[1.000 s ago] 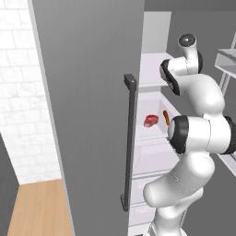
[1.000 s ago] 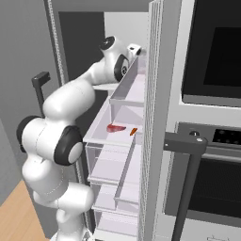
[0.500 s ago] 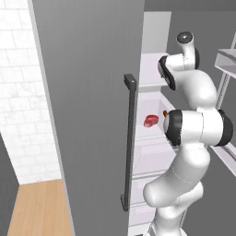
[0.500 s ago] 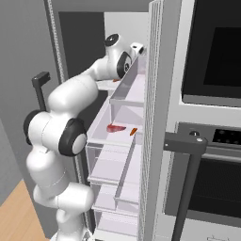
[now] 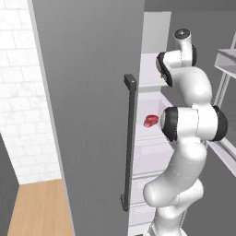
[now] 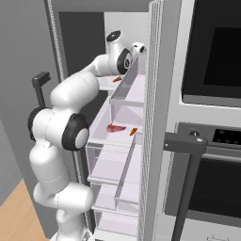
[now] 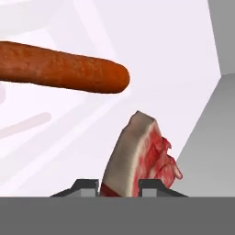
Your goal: Place one carrot and one steak in each tupperware on the nearby counter, to pack two identical lunches.
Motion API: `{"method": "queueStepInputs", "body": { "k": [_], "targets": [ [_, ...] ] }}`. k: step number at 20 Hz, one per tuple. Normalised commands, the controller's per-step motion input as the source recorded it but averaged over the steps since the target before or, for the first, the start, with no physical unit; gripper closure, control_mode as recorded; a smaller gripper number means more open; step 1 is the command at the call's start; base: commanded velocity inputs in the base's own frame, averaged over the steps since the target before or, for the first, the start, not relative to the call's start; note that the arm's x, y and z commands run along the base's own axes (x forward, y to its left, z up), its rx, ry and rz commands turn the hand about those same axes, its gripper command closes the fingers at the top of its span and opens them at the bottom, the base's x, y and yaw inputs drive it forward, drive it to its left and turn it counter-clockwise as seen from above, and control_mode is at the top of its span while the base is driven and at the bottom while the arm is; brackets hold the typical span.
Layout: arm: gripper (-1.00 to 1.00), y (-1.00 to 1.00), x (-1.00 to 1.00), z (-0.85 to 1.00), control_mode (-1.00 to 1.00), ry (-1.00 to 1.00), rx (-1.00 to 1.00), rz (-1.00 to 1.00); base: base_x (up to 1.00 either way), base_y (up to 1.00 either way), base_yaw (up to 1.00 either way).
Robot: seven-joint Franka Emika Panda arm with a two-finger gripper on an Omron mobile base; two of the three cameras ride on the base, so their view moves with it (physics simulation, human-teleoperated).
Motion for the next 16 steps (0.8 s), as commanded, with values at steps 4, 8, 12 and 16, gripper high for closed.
{"method": "queueStepInputs", "body": {
  "k": [4,8,12,16],
  "targets": [
    [1.00,0.49,-0.76,-0.01,-1.00,0.02,0.00,-0.06,0.00,0.00,0.00],
    [1.00,0.73,-0.99,-0.14,-1.00,-0.08,0.00,0.00,0.00,0.00,0.00],
    [1.00,0.66,-1.00,-0.06,-1.00,-0.17,0.00,0.03,0.00,0.00,0.00],
    [1.00,0.48,-1.00,0.00,-1.00,0.07,0.04,0.00,0.00,0.00,0.00]
  ]
}}
